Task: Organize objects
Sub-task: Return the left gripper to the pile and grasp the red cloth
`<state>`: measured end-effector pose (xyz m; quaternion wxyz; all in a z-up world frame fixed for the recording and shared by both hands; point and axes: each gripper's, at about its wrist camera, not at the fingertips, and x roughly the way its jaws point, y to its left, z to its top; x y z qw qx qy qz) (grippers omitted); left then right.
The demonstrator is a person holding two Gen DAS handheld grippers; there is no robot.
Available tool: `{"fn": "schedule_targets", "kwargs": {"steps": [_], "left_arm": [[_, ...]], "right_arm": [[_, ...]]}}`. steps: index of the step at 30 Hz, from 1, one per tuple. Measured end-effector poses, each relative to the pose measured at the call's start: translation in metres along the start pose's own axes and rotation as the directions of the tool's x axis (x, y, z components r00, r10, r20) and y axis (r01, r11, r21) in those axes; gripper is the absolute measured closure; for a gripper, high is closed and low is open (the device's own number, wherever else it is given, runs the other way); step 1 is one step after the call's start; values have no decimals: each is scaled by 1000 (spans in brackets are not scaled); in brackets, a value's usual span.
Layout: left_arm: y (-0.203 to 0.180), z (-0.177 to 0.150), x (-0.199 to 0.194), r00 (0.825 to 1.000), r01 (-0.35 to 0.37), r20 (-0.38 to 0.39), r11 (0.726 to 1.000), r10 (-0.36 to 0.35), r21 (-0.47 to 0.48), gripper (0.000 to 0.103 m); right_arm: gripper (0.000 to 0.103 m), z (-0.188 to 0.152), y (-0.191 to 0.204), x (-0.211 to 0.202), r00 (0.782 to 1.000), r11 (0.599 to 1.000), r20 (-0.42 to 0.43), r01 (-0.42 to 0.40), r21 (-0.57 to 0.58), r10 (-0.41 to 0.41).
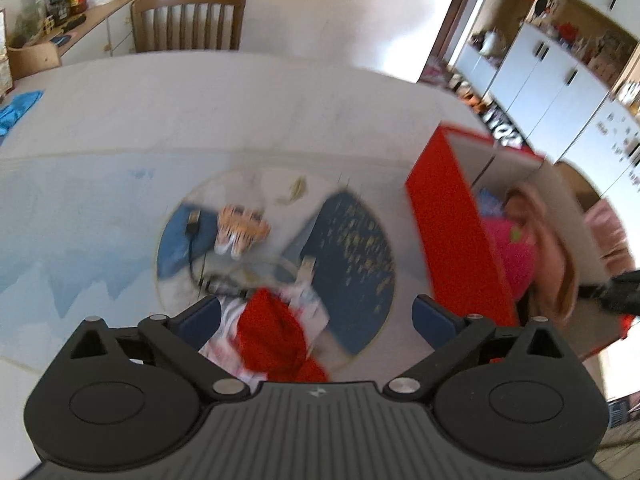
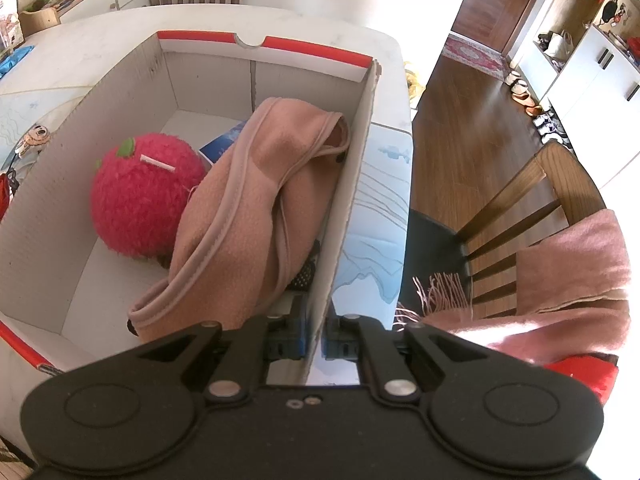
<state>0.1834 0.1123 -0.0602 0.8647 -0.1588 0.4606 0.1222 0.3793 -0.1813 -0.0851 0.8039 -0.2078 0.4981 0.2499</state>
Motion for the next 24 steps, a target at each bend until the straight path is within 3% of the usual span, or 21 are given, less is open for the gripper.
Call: {"fn": "schedule_targets", "kwargs": {"steps": [6, 14, 24], "left_arm": [[-14, -35, 14, 998, -24, -49, 997, 28, 78, 1], [-13, -61, 28, 996, -9, -85, 998, 14, 60, 1], [-12, -79, 31, 995, -79, -59, 995, 83, 61, 2]], "right_arm": [[97, -2, 1, 3, 1000, 1000, -10, 0, 1, 0], [97, -4, 2, 3, 1000, 1000, -16, -1, -3, 1], [97, -5, 3, 4, 1000, 1000, -11, 3, -9, -3]]}}
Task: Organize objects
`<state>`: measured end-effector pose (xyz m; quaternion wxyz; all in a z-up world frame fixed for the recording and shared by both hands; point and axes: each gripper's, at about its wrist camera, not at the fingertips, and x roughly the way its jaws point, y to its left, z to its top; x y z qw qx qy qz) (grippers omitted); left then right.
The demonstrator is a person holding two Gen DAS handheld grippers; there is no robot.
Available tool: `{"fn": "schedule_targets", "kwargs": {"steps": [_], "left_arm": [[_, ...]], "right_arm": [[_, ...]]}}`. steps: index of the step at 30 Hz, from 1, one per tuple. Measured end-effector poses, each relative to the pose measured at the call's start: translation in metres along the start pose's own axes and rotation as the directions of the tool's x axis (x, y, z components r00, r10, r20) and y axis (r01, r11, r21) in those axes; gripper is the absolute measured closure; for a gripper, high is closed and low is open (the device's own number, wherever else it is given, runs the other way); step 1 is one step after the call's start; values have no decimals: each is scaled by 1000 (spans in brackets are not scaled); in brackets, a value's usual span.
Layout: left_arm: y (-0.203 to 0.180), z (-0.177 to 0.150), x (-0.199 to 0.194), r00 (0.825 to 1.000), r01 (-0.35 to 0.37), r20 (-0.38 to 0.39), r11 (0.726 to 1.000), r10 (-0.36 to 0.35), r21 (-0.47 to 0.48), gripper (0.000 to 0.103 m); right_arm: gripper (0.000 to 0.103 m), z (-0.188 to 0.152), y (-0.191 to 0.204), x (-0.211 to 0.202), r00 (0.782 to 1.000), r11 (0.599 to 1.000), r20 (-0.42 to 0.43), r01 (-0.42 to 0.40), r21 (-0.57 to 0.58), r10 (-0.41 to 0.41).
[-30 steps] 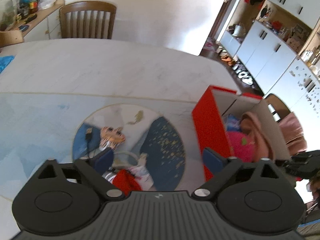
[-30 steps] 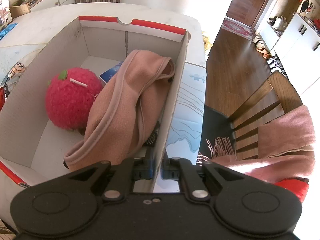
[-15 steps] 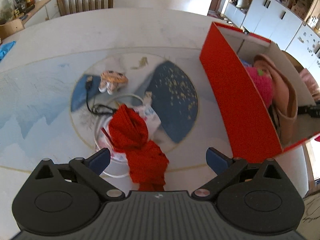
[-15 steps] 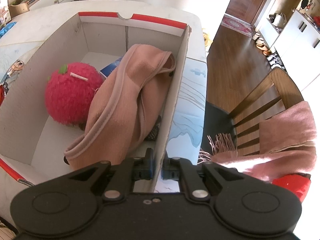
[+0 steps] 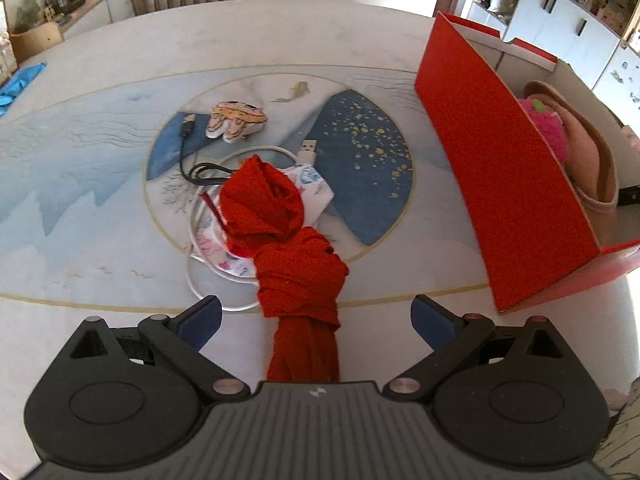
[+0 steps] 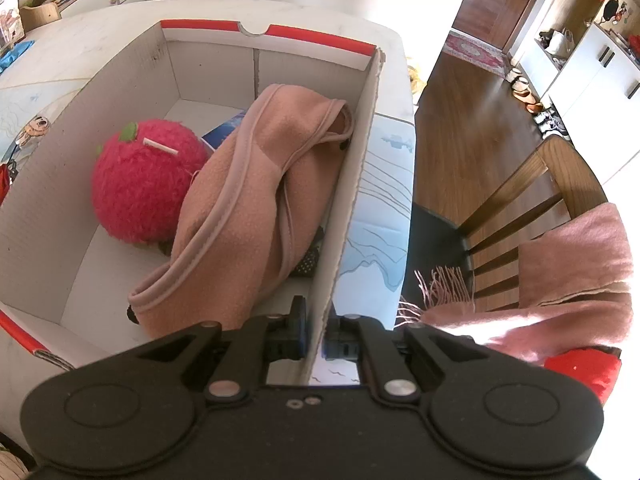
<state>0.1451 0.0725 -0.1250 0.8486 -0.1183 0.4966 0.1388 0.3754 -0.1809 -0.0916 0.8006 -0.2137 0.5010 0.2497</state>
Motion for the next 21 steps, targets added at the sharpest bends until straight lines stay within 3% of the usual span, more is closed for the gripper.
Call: {"fn": "schedule_targets", "kwargs": {"steps": [3, 12, 21], "left_arm": [[2, -2, 1, 1000, -12, 4, 1000, 12, -9, 12], [1, -2, -2, 1000, -19, 16, 1000, 19, -4, 67], [1, 4, -10, 999, -15, 33, 1000, 16, -11, 82]], "right_arm": [[97, 0, 0, 0, 1000, 1000, 0, 0, -1, 0], [97, 0, 0, 0, 1000, 1000, -1, -1, 1, 1], [97, 0, 0, 1, 1000, 1000, -1, -3, 3, 3]]}}
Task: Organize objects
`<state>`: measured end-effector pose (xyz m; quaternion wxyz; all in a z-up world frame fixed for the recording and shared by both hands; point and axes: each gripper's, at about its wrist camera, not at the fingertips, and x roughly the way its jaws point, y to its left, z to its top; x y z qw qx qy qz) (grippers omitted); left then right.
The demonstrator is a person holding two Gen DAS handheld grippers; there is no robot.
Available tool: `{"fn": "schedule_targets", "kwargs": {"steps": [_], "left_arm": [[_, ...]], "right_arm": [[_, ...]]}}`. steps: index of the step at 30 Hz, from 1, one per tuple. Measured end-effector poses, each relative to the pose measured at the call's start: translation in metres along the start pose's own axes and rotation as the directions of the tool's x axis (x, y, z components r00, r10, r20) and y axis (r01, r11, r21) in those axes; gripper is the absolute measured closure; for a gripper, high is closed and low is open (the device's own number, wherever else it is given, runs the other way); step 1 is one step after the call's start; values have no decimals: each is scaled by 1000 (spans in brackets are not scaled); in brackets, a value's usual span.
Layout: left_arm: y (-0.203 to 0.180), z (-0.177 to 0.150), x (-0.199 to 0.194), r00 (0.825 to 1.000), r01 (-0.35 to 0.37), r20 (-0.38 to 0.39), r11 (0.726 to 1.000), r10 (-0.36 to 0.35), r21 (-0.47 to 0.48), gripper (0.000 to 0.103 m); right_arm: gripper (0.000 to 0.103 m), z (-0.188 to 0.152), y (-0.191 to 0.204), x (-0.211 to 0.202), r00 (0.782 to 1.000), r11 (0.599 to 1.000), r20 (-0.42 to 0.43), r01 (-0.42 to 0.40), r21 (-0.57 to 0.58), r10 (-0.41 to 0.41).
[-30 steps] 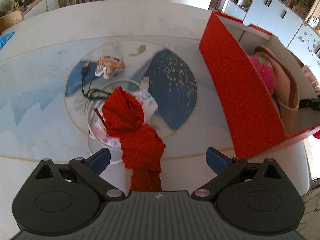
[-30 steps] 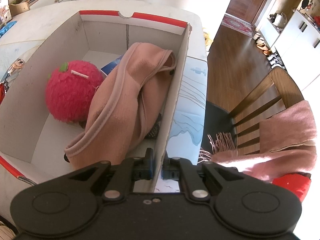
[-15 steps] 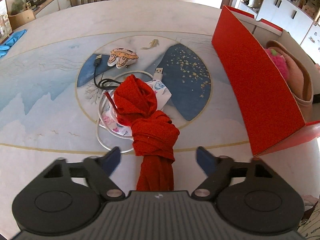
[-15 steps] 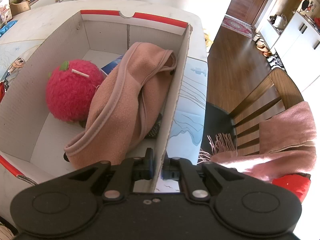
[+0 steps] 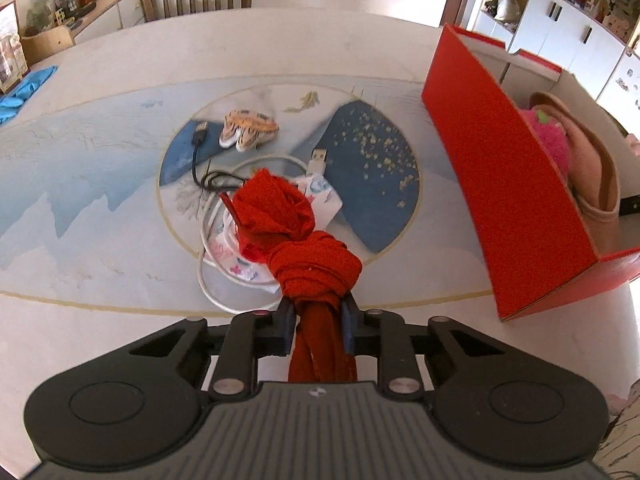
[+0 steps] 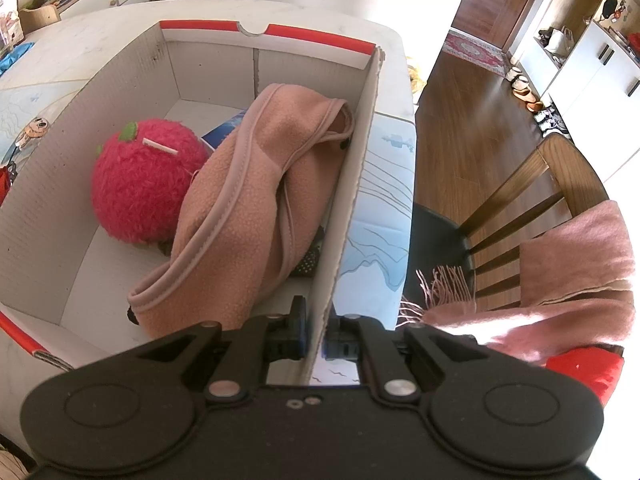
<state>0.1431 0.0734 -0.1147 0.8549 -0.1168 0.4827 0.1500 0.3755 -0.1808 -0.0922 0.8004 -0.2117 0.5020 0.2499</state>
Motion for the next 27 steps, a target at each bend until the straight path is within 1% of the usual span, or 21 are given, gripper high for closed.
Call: {"fn": "schedule_targets", "kwargs": {"steps": [5, 7, 11, 18, 22, 27], "left_arm": [[0, 11, -15, 999, 10, 41, 1000, -9, -11, 83], [-2, 18, -22, 998, 29, 56, 1000, -28, -13, 83], [-11, 32, -37, 994, 64, 93, 998, -65, 13, 83], [-29, 56, -57, 980, 145, 133, 988, -150, 51, 83], [-39, 69, -64, 966, 205, 149, 978, -209, 48, 83], [-57, 84, -66, 957, 231, 159, 968, -245, 101, 83]], "right_arm": [[97, 0, 0, 1, 1000, 1000, 3, -3, 6, 3], [97, 0, 0, 1, 1000, 1000, 3, -6, 12, 6], [97, 0, -1, 1, 1000, 1000, 4, -7, 12, 7], [97, 0, -1, 1, 1000, 1000, 4, -6, 10, 6], [97, 0, -1, 1, 1000, 1000, 5, -6, 10, 6], [97, 0, 0, 1, 1000, 1000, 6, -6, 6, 6]]}}
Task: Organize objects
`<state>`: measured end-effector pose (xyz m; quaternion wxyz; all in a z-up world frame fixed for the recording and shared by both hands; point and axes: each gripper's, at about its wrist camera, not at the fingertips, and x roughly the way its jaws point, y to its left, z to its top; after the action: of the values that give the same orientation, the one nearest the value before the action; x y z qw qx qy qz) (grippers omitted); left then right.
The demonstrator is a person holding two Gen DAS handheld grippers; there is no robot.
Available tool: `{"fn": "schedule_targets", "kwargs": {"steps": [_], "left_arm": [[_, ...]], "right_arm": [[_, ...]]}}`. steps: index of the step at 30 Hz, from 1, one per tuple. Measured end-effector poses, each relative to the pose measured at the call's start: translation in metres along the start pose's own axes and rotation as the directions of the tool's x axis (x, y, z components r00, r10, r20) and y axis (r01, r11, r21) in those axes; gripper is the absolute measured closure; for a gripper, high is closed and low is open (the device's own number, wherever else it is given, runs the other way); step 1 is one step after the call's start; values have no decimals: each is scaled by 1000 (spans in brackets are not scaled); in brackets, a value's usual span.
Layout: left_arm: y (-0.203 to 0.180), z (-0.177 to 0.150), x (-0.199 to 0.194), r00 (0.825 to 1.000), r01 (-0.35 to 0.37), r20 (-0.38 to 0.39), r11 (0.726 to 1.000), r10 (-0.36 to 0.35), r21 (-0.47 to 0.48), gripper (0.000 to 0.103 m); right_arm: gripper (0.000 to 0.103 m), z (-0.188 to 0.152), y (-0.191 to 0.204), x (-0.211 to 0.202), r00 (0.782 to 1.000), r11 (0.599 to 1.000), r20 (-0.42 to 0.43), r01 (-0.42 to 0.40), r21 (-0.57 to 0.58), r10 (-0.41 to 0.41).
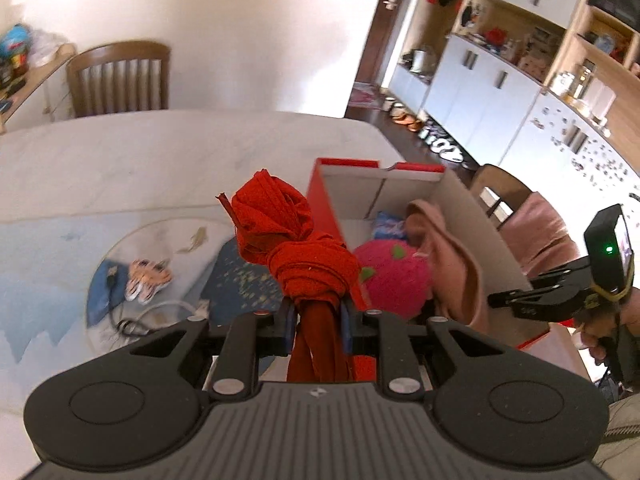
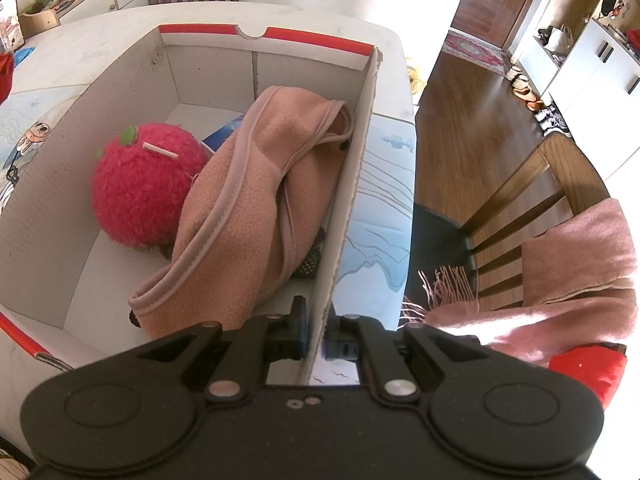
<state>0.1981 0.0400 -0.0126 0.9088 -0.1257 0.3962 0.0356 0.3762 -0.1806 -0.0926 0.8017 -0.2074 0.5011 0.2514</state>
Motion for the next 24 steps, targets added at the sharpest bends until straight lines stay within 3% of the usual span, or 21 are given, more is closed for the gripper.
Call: {"fn": "schedule_targets", "kwargs": {"steps": [13, 24], "left_arm": [[-58, 40, 28, 994, 109, 2, 985, -110, 136, 83], [-107, 59, 79, 980, 194, -88, 953, -178, 232, 83]], "right_arm": [[97, 1, 1, 0, 1000, 1000, 0, -1, -6, 1], [97, 1, 1, 0, 1000, 1000, 2, -6, 1, 6]]}}
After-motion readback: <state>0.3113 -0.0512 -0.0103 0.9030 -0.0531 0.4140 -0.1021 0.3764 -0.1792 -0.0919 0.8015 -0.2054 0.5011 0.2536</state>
